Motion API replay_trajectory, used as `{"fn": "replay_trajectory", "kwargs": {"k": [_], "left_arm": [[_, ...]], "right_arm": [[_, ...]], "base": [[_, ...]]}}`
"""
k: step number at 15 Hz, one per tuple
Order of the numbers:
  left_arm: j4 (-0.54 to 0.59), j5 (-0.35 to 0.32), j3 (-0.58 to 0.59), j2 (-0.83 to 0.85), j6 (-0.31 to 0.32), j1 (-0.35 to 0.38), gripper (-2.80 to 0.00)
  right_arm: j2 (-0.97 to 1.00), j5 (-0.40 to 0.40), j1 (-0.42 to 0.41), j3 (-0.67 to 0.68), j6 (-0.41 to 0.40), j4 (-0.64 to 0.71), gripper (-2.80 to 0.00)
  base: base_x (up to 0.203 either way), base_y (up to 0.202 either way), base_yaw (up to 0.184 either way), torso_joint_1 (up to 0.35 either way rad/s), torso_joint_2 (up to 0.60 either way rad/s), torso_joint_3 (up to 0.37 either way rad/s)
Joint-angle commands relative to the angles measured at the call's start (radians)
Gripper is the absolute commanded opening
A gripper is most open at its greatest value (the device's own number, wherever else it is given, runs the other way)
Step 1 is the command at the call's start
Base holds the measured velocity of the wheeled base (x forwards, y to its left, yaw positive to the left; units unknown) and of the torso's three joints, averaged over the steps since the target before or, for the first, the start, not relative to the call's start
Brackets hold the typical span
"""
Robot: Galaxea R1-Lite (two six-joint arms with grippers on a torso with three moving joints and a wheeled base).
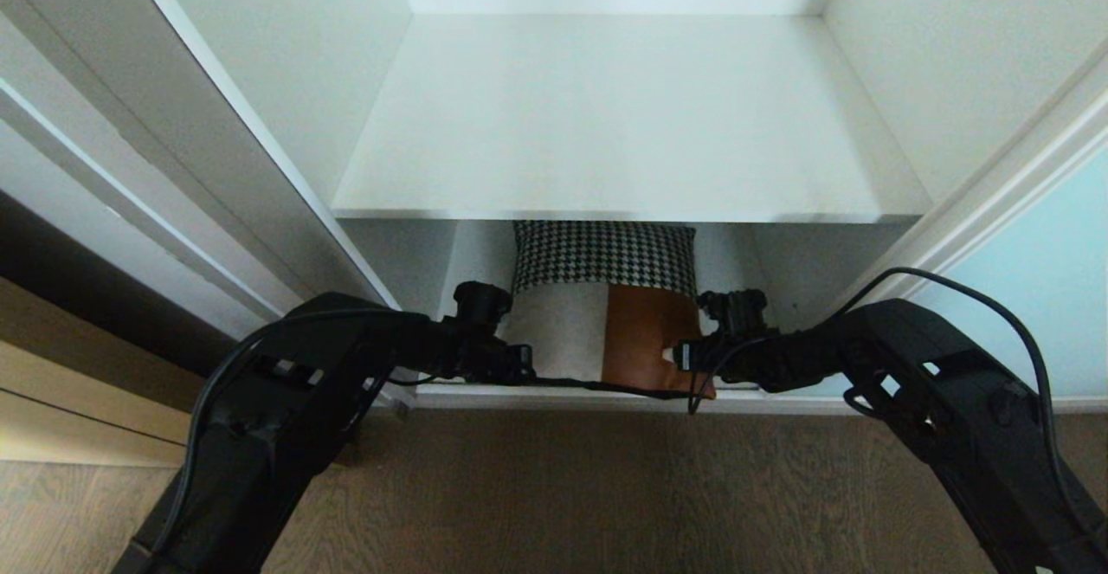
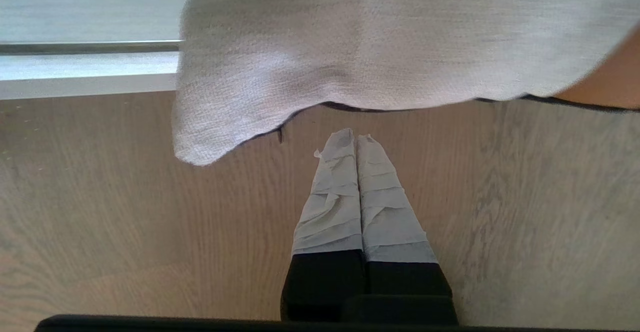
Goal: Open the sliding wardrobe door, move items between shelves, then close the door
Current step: Place the pillow on the lower shelf
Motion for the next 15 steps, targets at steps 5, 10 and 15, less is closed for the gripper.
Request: {"fn": "replay_trajectory", "kwargs": {"k": [5,10,15], "left_arm": [[0.021,0.034,0.001,0.026,0.053,0.002,-2.8],[0.024,0.049,0.0,0.028,0.065,0.002,-2.8],[0.006,0.055,0.0,0.034,0.065,0.002,-2.8]], "right_arm": [[-0.039,-0.021,-0.011,0.001,0.005,-0.007,0.0],[-0.092,-0.035,-0.02,0.048,0.005,-0.05,0.0],[-0.185,-0.007,-0.001,0.199,-0.003,-0.09,0.0]], "base": [[0.0,0.0,0.0,0.0,0.0,0.0],[0.0,0.0,0.0,0.0,0.0,0.0],[0.0,0.0,0.0,0.0,0.0,0.0]]}}
